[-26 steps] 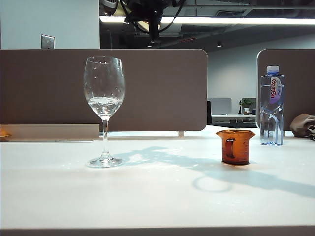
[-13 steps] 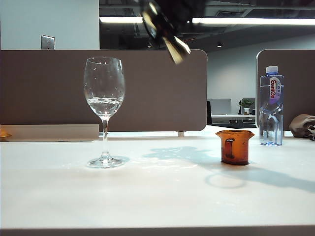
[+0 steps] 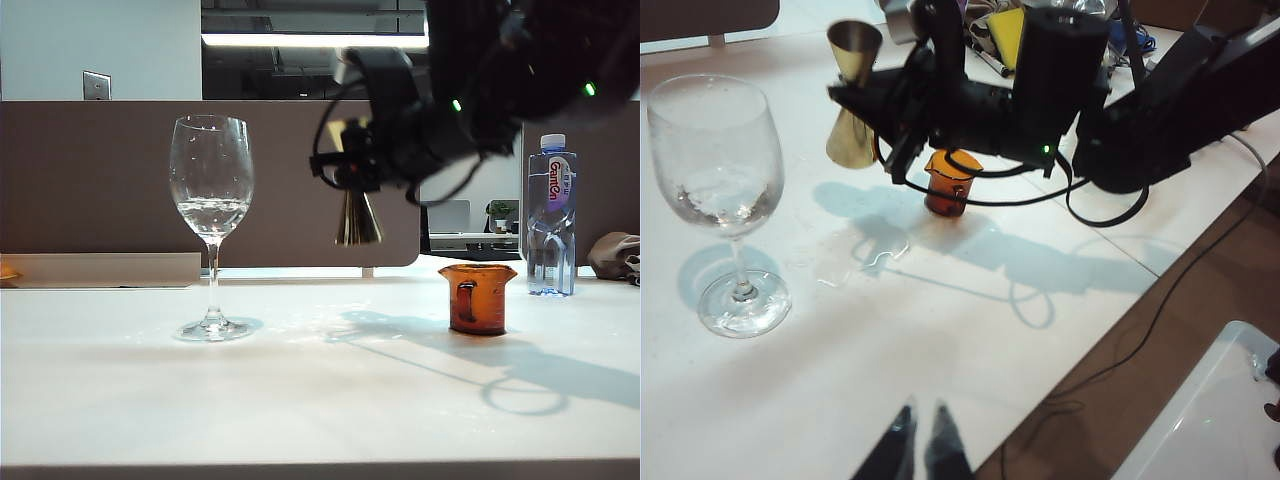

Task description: Pick up the small amber measuring cup and pour the water in it into the jigger, then pick up the jigger and pour the water in it into the wine glass.

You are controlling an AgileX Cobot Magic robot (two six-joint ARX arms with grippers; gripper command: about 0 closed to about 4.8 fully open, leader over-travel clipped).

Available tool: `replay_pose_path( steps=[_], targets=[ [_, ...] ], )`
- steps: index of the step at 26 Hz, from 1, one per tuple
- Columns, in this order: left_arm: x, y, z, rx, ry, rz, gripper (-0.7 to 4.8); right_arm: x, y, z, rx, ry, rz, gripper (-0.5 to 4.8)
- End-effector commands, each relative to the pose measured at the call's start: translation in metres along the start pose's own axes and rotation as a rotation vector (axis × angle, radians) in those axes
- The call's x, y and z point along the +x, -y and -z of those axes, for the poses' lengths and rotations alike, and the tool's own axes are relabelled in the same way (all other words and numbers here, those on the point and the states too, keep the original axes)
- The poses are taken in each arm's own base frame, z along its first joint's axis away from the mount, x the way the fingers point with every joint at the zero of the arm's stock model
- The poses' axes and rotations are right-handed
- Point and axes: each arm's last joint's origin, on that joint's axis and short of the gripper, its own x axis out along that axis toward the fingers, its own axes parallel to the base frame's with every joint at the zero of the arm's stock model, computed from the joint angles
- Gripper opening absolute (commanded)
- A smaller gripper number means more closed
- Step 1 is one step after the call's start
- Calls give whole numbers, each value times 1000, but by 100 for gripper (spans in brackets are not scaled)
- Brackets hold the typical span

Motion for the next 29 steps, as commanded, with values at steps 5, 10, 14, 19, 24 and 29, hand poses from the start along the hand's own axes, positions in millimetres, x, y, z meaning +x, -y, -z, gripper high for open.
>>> replay_pose_path(
  steps=[5,10,14,19,24,29],
  targets=[
    [-1,1,-3,7,17,1,26,2,-6,34,167,-15,-41,-5],
    [-1,1,-3,7,17,2,26,-2,-12,48,196,-41,-108,-5],
    [-1,1,-3,7,17,1,26,-8,-13,55,196,-58,-108,-5],
    [-1,1,-3,7,17,2,26,-18,-14,65,196,-67,-108,-5],
    [-1,1,-3,7,17,2,26,-24,-15,73,198,-98,-139,81],
    [-1,1,-3,7,17,1,26,-23,-16,78,199,-102,-154,200]
  ],
)
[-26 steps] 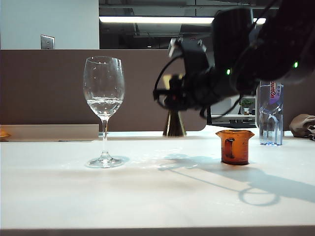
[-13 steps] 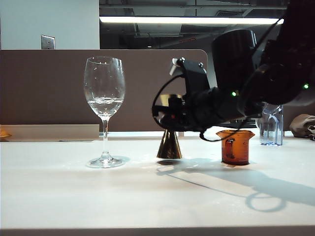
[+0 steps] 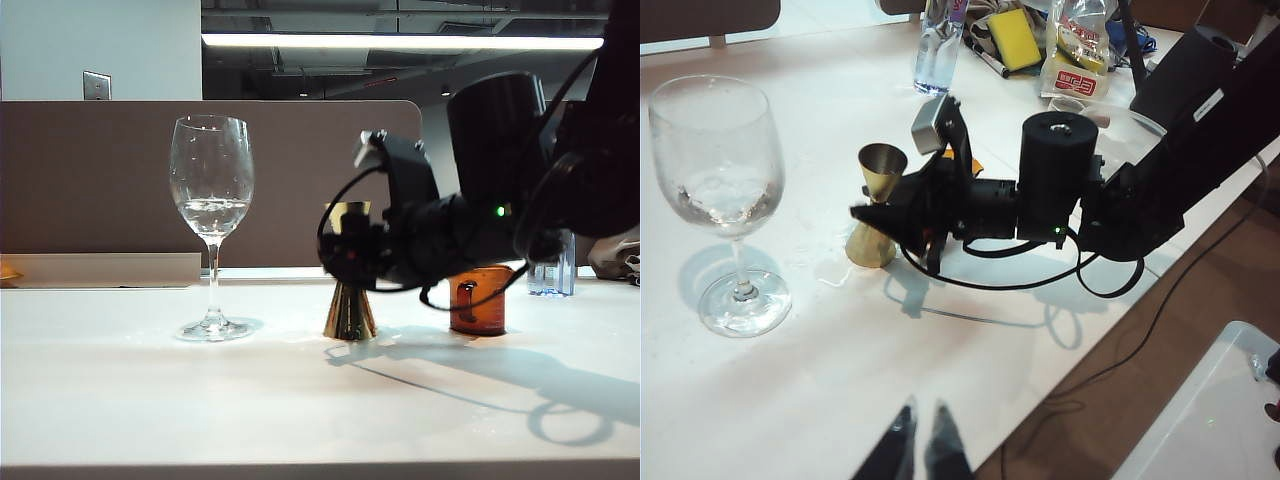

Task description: Pick up the small amber measuring cup and pour the water in it into the jigger, then pick up the jigger and pour the water in it into the wine glass.

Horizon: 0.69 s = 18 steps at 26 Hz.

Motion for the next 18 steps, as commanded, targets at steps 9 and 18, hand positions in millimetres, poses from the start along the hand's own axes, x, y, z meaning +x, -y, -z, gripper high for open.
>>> replay_pose_path(
  steps=[9,18],
  targets=[
    [-1,1,-3,7,17,1,26,1,-9,-2,-7,24,-29,342],
    [-1,1,-3,7,17,2,26,-33,-16,0,-18,47,55,388]
  ],
)
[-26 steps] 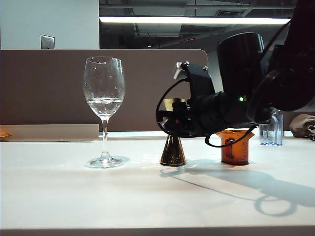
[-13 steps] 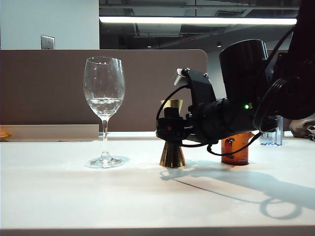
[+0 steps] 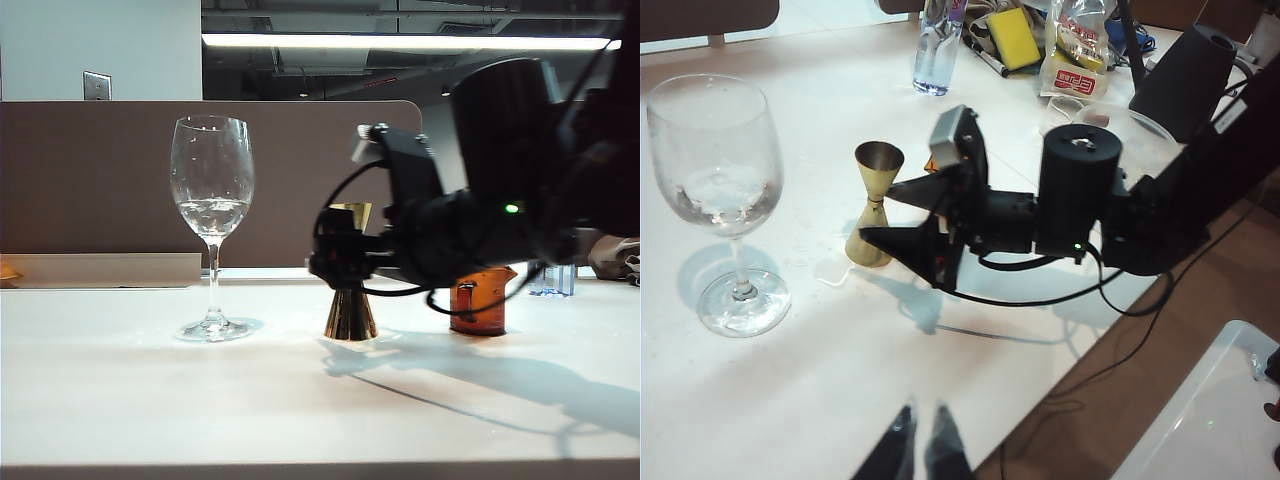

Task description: Pick up the small amber measuring cup and pour the water in it into the jigger, then pick up the jigger and pour the water in it into the wine glass.

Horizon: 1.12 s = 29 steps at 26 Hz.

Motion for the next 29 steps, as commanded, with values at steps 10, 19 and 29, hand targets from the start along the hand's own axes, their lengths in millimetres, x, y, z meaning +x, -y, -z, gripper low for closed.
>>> replay_pose_path(
  steps=[10,19,29],
  targets=[
    [-1,1,-2,7,17,1,26,-107,0,-23,-67,154,150,216],
    [-1,0,-2,7,17,1,26,-149,1,-36,-77,94,239,-6],
    [-1,0,-2,7,17,2,26,-170,7,-35,-75,80,321,-6]
  ],
)
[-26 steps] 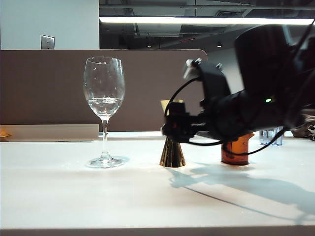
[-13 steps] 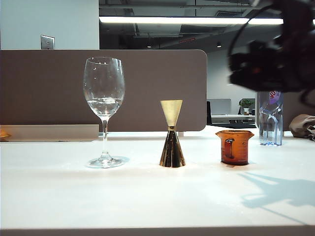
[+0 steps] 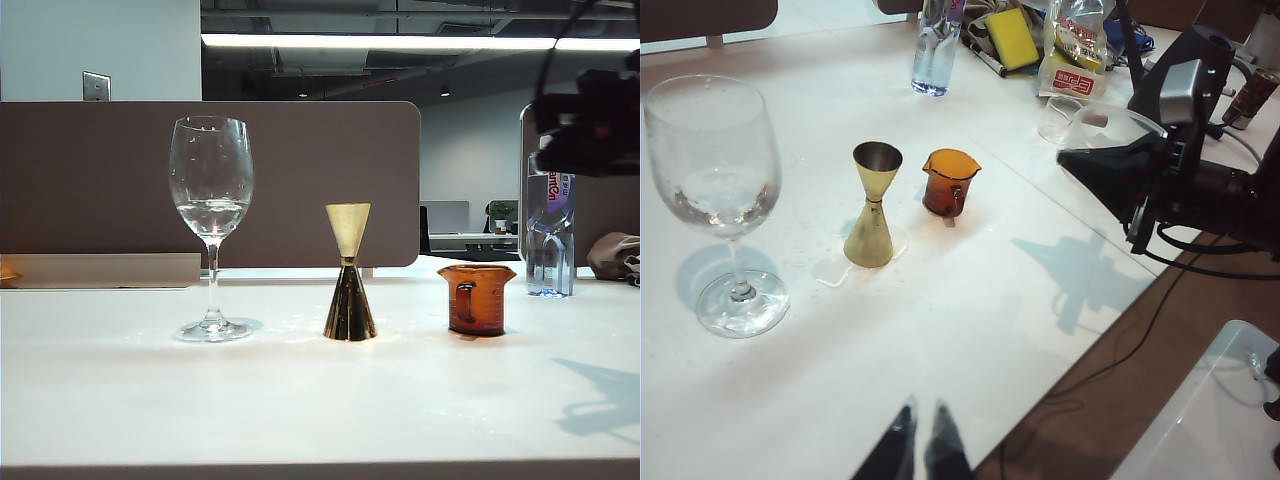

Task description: Pick up the small amber measuring cup and pour the water in it into the jigger, then pick up the jigger and pour the water in it into the wine glass.

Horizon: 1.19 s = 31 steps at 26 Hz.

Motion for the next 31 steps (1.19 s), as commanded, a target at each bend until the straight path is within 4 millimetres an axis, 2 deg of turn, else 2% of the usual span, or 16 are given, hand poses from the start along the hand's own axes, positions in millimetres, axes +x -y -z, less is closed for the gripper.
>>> replay_pose_path(
  steps=[1,7,22,26,31],
  targets=[
    [-1,0,-3,7,18,1,26,-6,7,3,6,16,36,-6],
    [-1,0,-3,7,17,1,26,-16,25,16,27,32,70,-6],
    [-1,0,-3,7,18,1,26,-28,42,37,90,-17,170,-6],
    [-1,0,-3,7,18,1,26,-30,48,44,92,-87,216,-6],
    [-1,0,-3,7,18,1,26,-41,54,60,99,-265,283,-6]
  ],
)
